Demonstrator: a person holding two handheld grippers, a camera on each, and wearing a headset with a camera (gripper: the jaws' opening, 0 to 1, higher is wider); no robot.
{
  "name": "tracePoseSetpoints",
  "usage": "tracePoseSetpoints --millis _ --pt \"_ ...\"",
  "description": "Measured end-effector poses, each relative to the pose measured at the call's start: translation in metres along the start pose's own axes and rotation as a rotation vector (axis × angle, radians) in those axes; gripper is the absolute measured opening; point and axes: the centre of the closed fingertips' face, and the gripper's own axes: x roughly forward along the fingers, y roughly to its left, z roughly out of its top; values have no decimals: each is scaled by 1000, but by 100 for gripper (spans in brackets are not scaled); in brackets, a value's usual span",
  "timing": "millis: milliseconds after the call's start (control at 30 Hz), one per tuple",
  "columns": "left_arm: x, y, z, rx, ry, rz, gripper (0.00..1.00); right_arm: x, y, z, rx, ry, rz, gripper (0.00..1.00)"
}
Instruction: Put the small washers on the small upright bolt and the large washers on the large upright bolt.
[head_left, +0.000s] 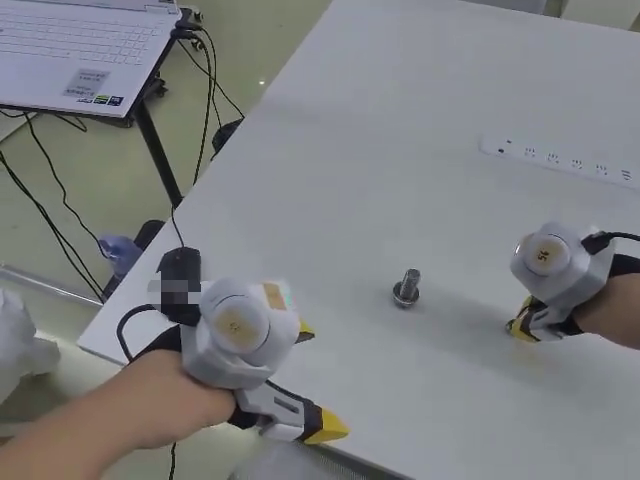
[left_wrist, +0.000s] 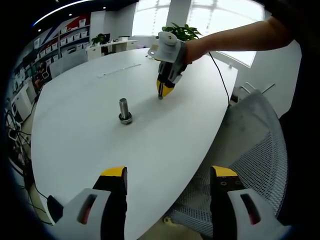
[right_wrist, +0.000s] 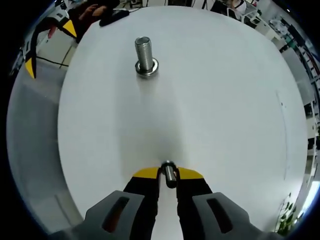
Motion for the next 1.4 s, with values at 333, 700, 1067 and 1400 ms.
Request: tracePoseSetpoints --millis 333,700,1067,1400 --pt "1 -4 0 -3 -2 -5 67 -4 -7 3 26 -50 -15 20" --pt "-1 -7 16 -5 -33 -3 68 -55 -6 13 95 -189 -61 24" --pt "-5 1 45 -63 -151 21 73 -101 8 -3 217 -383 -109 34" --pt "-5 3 61 -72 -196 27 79 -140 36 -15 368 -699 -72 49"
